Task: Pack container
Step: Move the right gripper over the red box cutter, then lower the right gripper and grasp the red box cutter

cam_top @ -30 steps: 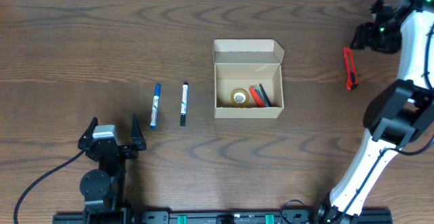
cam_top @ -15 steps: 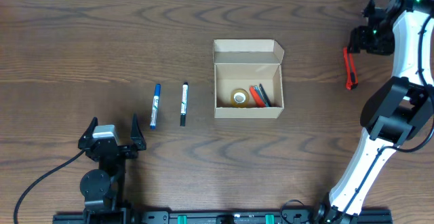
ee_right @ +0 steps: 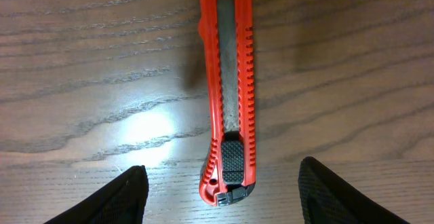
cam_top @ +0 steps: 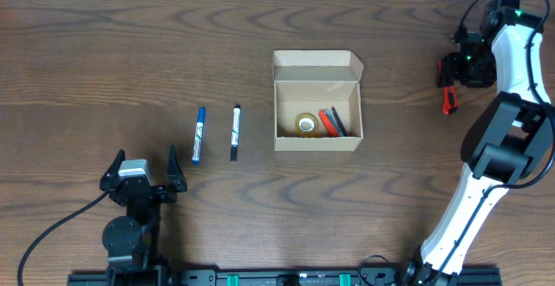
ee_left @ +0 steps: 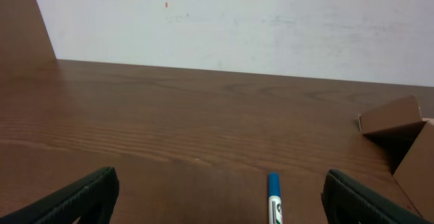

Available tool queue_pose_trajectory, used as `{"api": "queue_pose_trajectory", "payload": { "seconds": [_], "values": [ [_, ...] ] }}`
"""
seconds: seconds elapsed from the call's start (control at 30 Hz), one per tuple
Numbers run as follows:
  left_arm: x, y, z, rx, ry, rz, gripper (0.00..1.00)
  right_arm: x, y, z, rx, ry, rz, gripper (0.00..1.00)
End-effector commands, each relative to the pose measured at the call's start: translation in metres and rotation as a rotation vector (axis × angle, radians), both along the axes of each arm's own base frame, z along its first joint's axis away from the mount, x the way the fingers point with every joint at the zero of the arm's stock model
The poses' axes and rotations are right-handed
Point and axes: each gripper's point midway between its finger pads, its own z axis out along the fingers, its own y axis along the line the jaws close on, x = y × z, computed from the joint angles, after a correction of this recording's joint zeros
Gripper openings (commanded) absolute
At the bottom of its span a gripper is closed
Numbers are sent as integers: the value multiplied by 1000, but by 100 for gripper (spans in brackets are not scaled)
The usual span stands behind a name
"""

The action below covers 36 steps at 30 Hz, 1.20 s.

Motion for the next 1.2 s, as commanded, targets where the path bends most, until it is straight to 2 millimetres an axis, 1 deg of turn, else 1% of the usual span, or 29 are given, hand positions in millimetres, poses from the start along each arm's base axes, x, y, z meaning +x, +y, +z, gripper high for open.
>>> {"api": "queue_pose_trajectory", "payload": {
  "seconds": [0.0, 0.3, 0.47, 0.57, 0.63, 0.67, 0.77, 0.97, 1.13, 1.17],
  "values": [
    [-1, -1, -17, -8, 57, -8, 95, -2, -3, -5, -12, 11, 12, 63],
    [-1, -1, -17, -8, 57, -7, 95, 8, -7, -5, -26, -30, 24, 61],
    [-1, -1, -17, -8, 57, -8, 95, 15, -5, -6, -16, -60, 44, 61],
    [-1, -1, -17, -8, 57, -7, 95, 16, -3, -13, 1, -58, 57, 60],
    [-1, -1, -17, -8, 57, -8, 95, 14, -2, -21, 7, -40, 56, 59],
    [-1, -1, -17, -8, 57, -8, 95, 12, -1, -28, 14, -22, 55, 58],
    [-1, -1, -17, -8, 57, -7, 95, 10, 3, -40, 41, -3, 56, 58],
    [-1, -1, -17, -8, 57, -8, 95, 11, 2, -43, 37, -1, 57, 59],
    [-1, -1, -17, -8, 57, -7, 95, 10, 2, -44, 38, 3, 56, 57],
    [-1, -1, -17, -8, 57, -8, 95, 10, 2, -44, 38, 2, 56, 56]
  ]
}}
